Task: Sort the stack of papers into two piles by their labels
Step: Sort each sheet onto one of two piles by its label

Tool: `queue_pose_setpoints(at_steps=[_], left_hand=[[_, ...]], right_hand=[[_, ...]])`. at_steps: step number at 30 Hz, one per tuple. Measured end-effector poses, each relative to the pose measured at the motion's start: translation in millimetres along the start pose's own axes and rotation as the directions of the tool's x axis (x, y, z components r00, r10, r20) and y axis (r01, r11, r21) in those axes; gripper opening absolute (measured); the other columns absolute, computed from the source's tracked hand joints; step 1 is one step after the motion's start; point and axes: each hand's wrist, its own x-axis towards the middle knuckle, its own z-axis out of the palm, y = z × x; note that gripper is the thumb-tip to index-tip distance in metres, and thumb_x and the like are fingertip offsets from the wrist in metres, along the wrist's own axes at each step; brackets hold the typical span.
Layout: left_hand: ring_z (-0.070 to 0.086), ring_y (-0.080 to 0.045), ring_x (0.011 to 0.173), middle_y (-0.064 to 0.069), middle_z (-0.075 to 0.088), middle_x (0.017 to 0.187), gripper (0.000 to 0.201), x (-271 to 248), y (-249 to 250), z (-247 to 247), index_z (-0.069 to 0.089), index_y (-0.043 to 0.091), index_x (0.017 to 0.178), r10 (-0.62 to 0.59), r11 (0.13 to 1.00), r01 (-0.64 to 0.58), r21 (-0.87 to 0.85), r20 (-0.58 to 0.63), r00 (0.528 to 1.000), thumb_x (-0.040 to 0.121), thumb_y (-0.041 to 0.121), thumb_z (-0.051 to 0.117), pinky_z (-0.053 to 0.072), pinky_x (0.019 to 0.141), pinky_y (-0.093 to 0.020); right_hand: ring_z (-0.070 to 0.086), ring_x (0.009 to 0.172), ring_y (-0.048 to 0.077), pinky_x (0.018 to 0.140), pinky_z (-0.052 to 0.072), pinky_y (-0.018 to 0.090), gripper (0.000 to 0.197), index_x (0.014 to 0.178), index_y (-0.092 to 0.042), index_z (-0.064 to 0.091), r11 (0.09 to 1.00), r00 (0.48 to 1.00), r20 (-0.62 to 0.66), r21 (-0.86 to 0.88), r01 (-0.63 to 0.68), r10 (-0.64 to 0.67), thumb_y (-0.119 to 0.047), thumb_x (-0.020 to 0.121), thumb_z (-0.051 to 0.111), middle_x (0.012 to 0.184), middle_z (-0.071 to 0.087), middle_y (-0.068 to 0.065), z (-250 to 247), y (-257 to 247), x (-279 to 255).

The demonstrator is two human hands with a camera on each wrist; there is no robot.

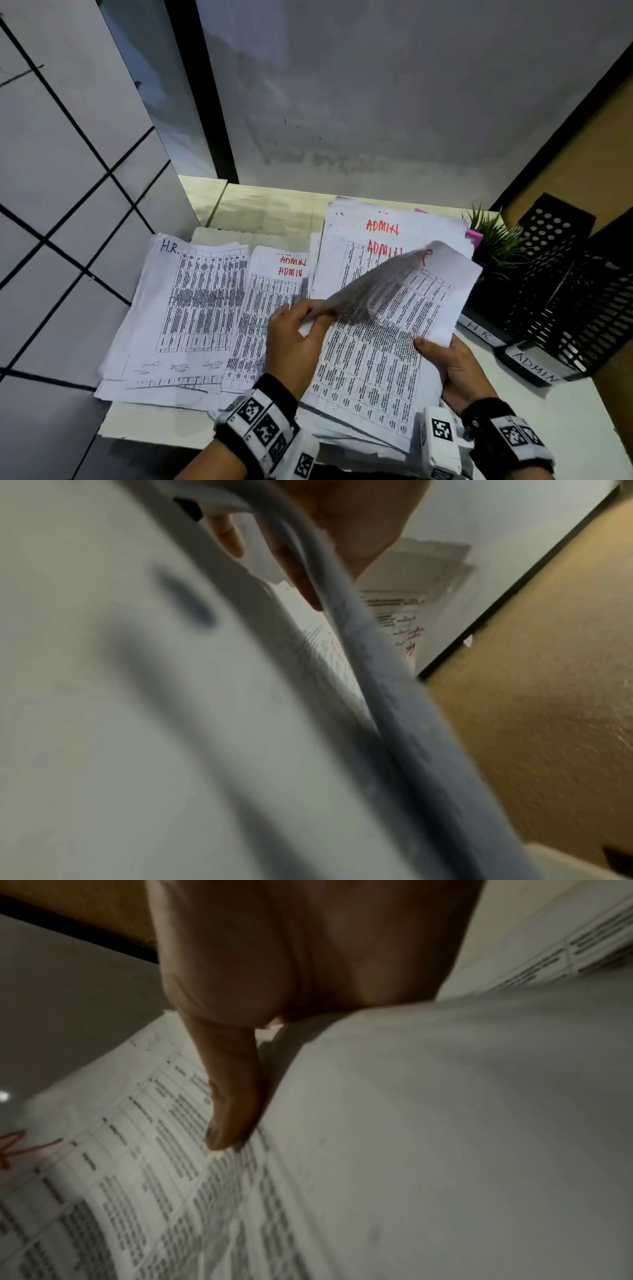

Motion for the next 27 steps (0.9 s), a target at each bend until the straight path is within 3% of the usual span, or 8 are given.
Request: queue_pose_setpoints(at_steps=[4,10,13,16,18,20,23,27], left_hand=[[0.066,-0.015,0.081,-0.001,0.072,0.083,0.011,12.7,10.9,-26.6,0.069,0.017,0.084,-0.113,0.975,0.106,-0.197,-0.023,0.993,0.084,0.006,0.068,0.053,0.073,-0.027],[0.060,-0.007,0.066,0.006,0.068,0.074,0.008,49.1,-26.6,-114.8,0.065,0.008,0.088,-0.251,0.968,0.230,-0.103,-0.312,0.916,0.084,0.012,0.071,0.047,0.058,-0.011],[0.056,-0.020,0.091,-0.014,0.067,0.106,0.034,67.5,-62.3,-168.4,0.062,-0.006,0.111,-0.288,0.923,0.369,0.105,-0.448,0.846,0.086,0.016,0.070,0.044,0.079,-0.026],[0.060,-0.031,0.079,-0.027,0.067,0.095,0.028,80.4,-81.2,-206.9,0.065,-0.010,0.103,-0.255,0.820,0.454,0.349,-0.488,0.835,0.087,0.013,0.067,0.043,0.071,-0.036],[0.059,-0.034,0.075,-0.029,0.066,0.090,0.027,85.5,-84.7,-220.2,0.064,-0.011,0.102,-0.234,0.775,0.461,0.433,-0.481,0.845,0.087,0.010,0.066,0.042,0.069,-0.037],[0.057,-0.032,0.071,-0.029,0.066,0.088,0.026,89.8,-92.1,-228.1,0.063,-0.010,0.103,-0.221,0.748,0.445,0.493,-0.447,0.867,0.087,0.009,0.066,0.042,0.068,-0.036],[0.061,-0.036,0.074,-0.028,0.067,0.089,0.027,97.2,-112.9,-232.5,0.063,-0.007,0.105,-0.236,0.693,0.410,0.592,-0.351,0.906,0.087,0.012,0.067,0.047,0.070,-0.039],[0.061,-0.044,0.096,-0.031,0.062,0.112,0.052,104.4,-124.7,-220.2,0.046,-0.001,0.132,-0.299,0.590,0.415,0.692,-0.290,0.909,0.087,0.017,0.066,0.049,0.083,-0.049]], right_hand=[[0.073,0.086,0.033,0.065,0.059,0.042,0.048,0.122,0.001,0.058,0.998,0.999,-0.028,0.055,-0.020,0.022,0.002,0.074,0.060,0.105,0.072,0.021,0.4,-3.0,-2.2],[0.070,0.094,0.037,0.073,0.057,0.053,0.052,0.126,0.000,0.058,0.993,0.993,-0.117,0.115,-0.017,0.031,-0.002,0.074,0.064,0.114,0.068,0.025,-27.9,-9.9,-5.4],[0.071,0.093,0.037,0.073,0.057,0.055,0.048,0.104,-0.007,0.073,0.993,0.994,-0.107,0.117,-0.013,0.025,-0.008,0.056,0.080,0.110,0.070,0.023,-34.8,-12.8,-7.1],[0.070,0.096,0.038,0.076,0.055,0.057,0.067,0.098,-0.008,0.076,0.996,0.993,-0.113,0.087,-0.009,0.019,-0.018,0.036,0.099,0.111,0.069,0.023,-35.2,-13.8,-7.6],[0.070,0.095,0.039,0.077,0.054,0.060,0.059,0.104,-0.006,0.073,0.996,0.992,-0.124,0.084,-0.013,0.023,-0.016,0.050,0.094,0.111,0.069,0.024,-32.2,-14.8,-9.4],[0.068,0.097,0.041,0.082,0.050,0.067,0.043,0.115,-0.003,0.065,0.995,0.991,-0.134,0.098,-0.011,0.024,-0.006,0.073,0.071,0.115,0.067,0.026,-30.1,-15.0,-10.3],[0.065,0.103,0.045,0.086,0.046,0.070,0.047,0.125,-0.003,0.059,0.996,0.988,-0.152,0.094,-0.009,0.023,-0.001,0.078,0.061,0.121,0.064,0.028,-28.1,-11.6,-9.9],[0.072,0.089,0.037,0.068,0.058,0.050,0.040,0.121,-0.001,0.059,0.999,0.988,-0.154,0.054,-0.003,0.012,0.001,0.081,0.056,0.106,0.071,0.022,-22.2,-11.7,-8.8]])
